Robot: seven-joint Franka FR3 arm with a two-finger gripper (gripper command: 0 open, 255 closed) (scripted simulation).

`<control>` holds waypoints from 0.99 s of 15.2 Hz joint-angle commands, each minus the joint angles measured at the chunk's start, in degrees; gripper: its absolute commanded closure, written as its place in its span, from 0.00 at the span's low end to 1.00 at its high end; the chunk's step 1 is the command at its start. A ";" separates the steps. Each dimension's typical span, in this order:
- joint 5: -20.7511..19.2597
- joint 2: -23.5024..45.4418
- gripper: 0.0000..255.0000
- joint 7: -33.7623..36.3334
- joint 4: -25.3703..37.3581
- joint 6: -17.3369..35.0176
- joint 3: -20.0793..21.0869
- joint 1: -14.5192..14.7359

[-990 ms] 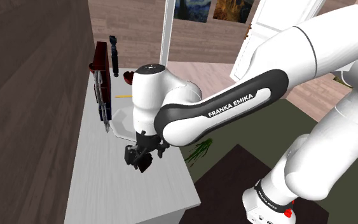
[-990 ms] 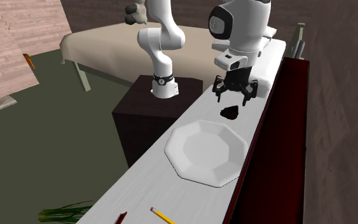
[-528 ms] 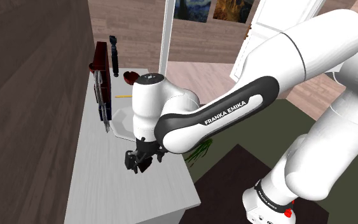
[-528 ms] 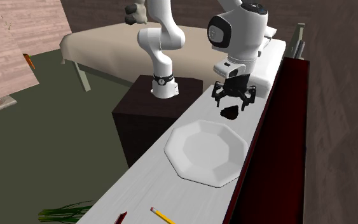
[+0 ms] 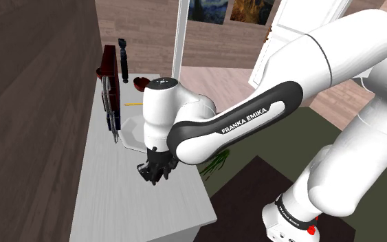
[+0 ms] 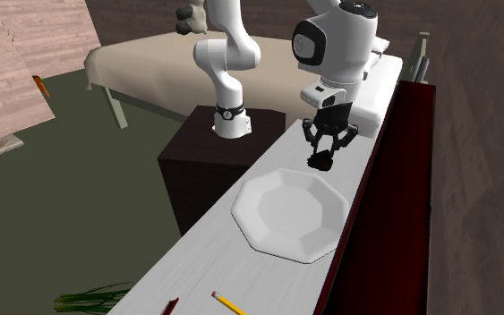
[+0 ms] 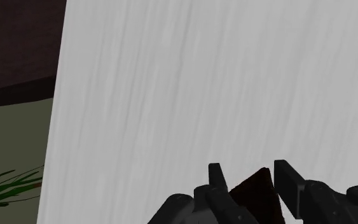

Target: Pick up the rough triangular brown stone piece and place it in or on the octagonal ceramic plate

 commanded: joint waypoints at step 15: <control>2.56 -0.09 0.00 0.20 3.38 -0.26 -2.24 -2.41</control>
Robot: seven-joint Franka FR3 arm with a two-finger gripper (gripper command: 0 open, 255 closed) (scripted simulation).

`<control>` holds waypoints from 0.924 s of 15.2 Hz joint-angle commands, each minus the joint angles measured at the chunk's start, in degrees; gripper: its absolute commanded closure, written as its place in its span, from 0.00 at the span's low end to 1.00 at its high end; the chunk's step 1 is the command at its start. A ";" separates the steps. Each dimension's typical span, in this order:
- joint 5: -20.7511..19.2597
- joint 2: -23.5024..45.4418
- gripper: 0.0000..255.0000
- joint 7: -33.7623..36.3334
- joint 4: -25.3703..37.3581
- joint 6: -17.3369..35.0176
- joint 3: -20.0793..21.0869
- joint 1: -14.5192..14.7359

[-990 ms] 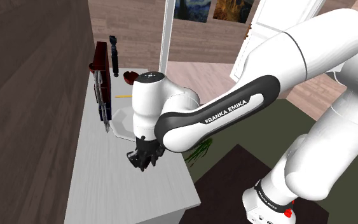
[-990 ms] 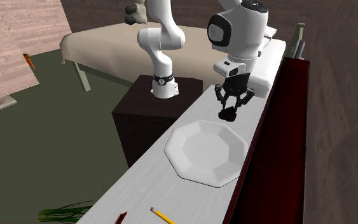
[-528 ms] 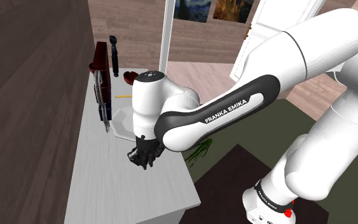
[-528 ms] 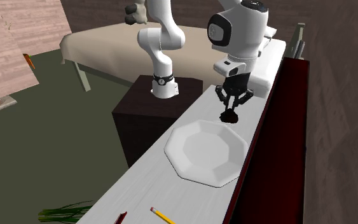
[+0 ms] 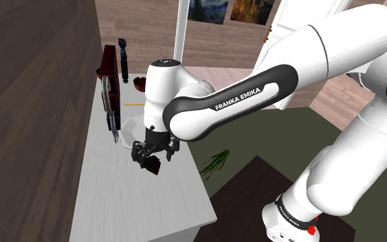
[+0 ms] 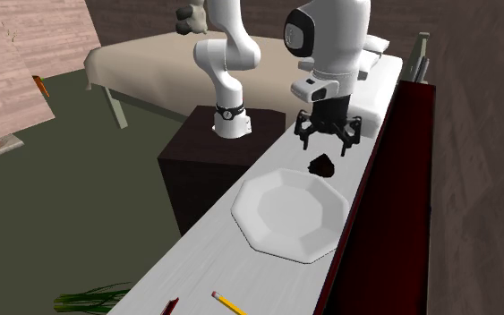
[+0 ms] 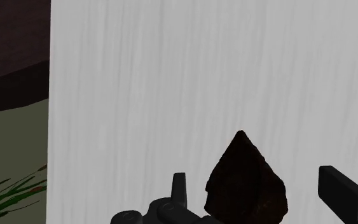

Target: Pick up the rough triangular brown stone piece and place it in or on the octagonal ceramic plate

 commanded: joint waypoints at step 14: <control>-2.03 3.35 1.00 1.53 -1.75 4.76 -0.09 0.41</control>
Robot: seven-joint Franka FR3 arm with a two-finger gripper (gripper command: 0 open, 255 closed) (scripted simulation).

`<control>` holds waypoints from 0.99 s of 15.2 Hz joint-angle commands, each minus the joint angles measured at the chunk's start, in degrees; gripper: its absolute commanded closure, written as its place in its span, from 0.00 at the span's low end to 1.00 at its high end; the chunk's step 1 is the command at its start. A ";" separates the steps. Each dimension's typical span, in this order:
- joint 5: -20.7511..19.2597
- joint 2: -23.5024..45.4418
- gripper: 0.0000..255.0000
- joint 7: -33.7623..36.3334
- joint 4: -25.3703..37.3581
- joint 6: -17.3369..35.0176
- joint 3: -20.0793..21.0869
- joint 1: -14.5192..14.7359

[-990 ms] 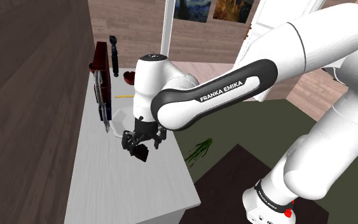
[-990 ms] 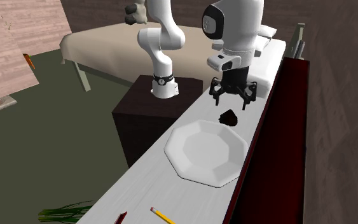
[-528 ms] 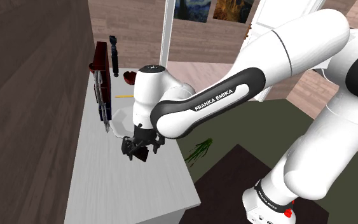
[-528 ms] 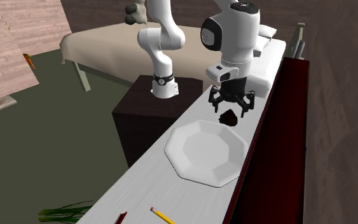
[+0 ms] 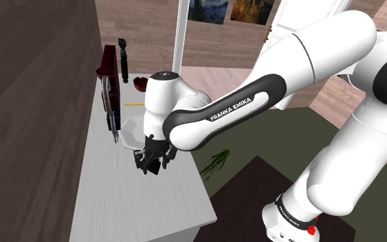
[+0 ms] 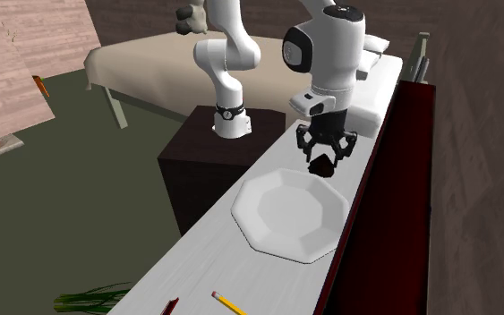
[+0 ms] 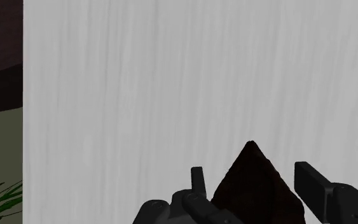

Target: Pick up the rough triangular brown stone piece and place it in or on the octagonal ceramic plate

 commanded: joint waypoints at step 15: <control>2.07 -3.07 1.00 -1.20 1.72 -4.41 0.17 -0.31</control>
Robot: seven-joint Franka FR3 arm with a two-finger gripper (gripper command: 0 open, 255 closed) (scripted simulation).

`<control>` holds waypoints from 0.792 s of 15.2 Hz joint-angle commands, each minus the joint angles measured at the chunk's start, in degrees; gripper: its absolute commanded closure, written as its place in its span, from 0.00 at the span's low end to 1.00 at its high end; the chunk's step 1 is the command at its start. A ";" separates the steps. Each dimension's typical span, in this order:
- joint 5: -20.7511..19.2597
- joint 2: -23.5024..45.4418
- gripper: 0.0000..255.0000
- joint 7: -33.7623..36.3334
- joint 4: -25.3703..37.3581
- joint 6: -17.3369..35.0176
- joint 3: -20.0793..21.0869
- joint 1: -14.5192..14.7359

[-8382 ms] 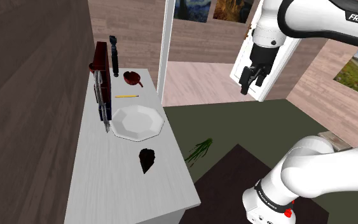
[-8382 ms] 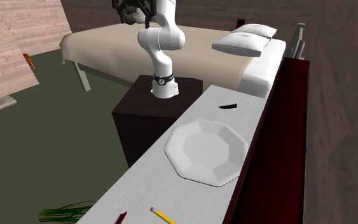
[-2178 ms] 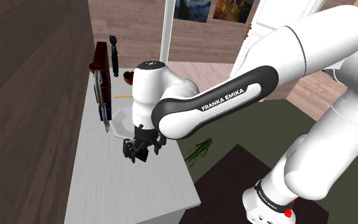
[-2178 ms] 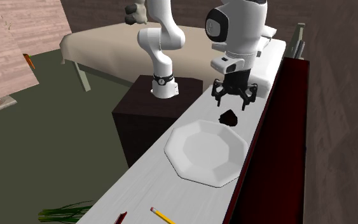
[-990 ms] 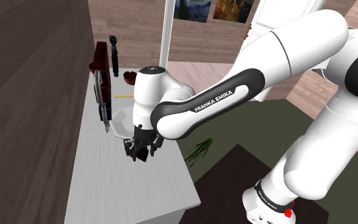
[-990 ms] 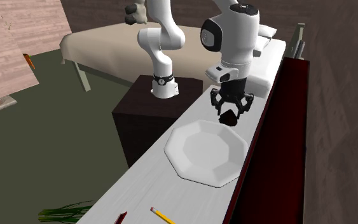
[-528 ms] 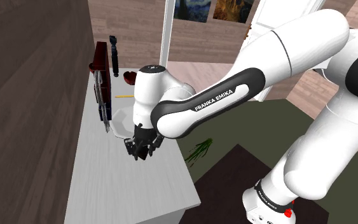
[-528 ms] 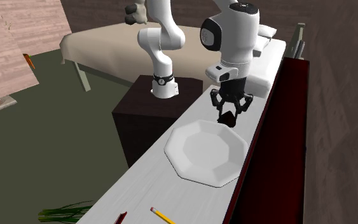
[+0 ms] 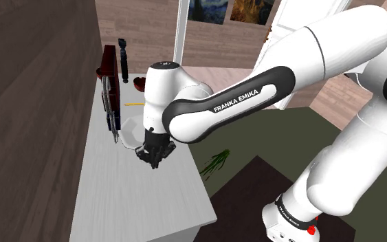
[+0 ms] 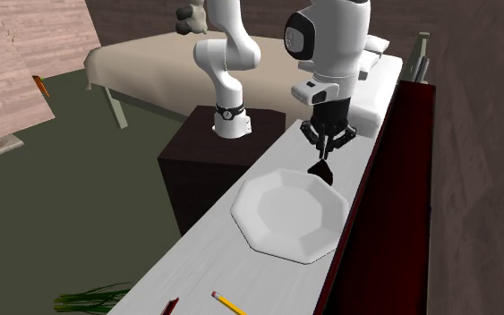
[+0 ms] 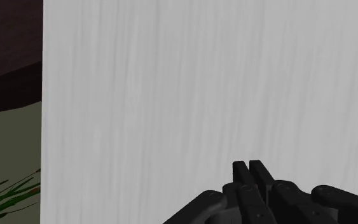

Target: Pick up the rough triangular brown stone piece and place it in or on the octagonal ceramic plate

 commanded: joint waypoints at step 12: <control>1.02 11.18 0.00 3.63 12.43 -7.47 -3.26 -2.13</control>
